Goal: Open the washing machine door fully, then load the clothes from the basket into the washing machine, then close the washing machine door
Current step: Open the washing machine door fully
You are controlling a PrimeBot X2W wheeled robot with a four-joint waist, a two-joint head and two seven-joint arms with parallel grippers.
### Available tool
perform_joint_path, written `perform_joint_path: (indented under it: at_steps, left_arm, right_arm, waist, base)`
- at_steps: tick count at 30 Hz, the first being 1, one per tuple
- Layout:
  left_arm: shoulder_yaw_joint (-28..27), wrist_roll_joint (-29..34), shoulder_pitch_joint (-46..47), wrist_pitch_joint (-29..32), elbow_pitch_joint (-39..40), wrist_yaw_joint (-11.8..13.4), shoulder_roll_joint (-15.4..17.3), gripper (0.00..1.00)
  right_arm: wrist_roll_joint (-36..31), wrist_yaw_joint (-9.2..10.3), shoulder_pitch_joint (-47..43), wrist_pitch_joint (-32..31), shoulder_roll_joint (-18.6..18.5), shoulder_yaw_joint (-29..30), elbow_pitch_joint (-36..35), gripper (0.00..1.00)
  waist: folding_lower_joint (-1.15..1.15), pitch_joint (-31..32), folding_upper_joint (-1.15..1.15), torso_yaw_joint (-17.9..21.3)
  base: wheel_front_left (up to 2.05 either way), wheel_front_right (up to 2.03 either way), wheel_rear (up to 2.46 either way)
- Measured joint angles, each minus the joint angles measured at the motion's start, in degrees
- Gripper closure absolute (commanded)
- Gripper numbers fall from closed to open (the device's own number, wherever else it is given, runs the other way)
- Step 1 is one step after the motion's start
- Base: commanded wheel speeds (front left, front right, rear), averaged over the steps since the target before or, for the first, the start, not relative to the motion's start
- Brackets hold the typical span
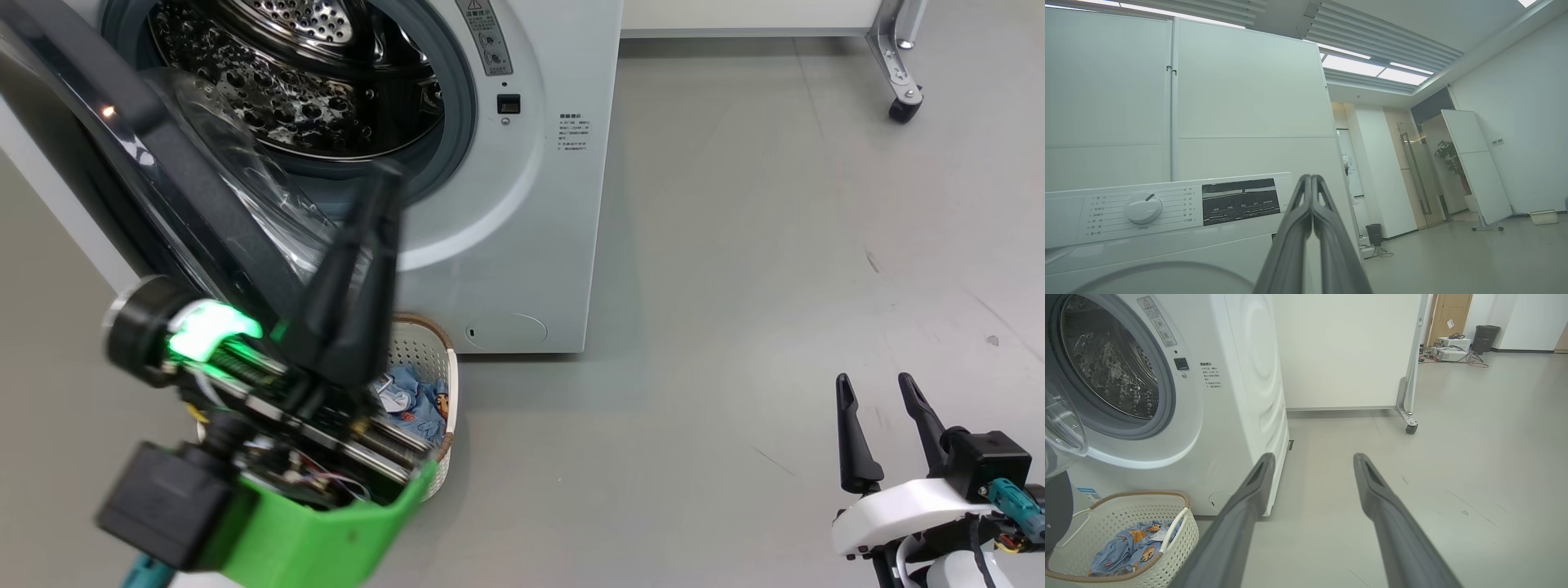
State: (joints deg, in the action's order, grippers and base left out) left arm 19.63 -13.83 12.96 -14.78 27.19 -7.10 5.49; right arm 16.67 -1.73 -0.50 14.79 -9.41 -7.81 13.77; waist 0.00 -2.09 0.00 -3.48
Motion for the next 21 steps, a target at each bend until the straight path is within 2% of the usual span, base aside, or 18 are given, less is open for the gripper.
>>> perform_joint_path:
  at_steps: [9,21]
  left_arm:
    - [12.5,-1.0,-2.9,0.0,-3.6,0.0,2.8,1.0]
    - [19.1,-1.4,-6.1,0.0,-11.0,0.0,4.8,1.0]
  right_arm:
    - [-0.5,-0.71,0.0,0.0,0.3,0.3,0.5,0.0]
    - [-1.3,-1.21,0.0,0.0,0.4,0.8,0.8,0.0]
  waist:
    - [0.0,-0.1,0.0,0.4]
    - [0.0,-0.8,0.0,0.4]
  base:
    - [0.0,0.0,0.0]
    - [0.0,0.0,0.0]
